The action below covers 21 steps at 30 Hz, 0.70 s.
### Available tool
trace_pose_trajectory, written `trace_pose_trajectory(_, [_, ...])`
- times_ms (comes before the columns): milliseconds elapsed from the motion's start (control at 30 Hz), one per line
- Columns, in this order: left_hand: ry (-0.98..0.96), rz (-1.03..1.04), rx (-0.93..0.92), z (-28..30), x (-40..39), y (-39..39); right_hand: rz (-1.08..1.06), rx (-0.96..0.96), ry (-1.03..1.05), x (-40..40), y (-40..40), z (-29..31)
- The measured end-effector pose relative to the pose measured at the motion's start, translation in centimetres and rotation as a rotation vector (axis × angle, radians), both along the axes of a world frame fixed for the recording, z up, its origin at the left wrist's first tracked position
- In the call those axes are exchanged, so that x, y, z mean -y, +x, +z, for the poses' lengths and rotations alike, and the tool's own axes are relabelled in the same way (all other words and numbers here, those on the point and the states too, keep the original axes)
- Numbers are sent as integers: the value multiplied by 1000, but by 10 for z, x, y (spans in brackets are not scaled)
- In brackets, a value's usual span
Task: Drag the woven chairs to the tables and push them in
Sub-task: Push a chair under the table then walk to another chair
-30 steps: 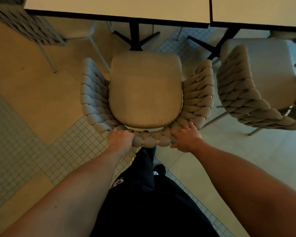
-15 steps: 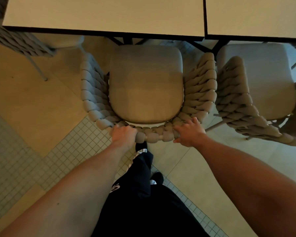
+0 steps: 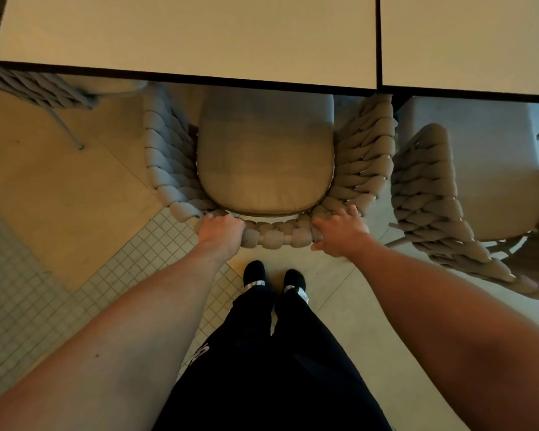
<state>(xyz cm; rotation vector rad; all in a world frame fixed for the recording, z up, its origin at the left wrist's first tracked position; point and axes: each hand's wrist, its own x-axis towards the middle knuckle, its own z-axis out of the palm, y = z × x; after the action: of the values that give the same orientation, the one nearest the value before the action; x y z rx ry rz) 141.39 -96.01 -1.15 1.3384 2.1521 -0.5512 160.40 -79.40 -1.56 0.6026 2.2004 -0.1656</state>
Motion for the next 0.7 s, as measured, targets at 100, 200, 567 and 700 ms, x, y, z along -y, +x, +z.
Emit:
trace_pose_trajectory(100, [-22,6,-26,3,-1,2,15,-2,-9,-2,1,-2])
trace_pose_trajectory(200, [-38,24,-22,7,-3,5,15,-12,-10,-3,4,-3])
trace_pose_trajectory(567, [99,124,24,-10,21,17,-6,-35,-34,3,12,-6])
trace_pose_trajectory(700, [101,99,9,-5,21,19,-8,-31,-29,5,11,-6])
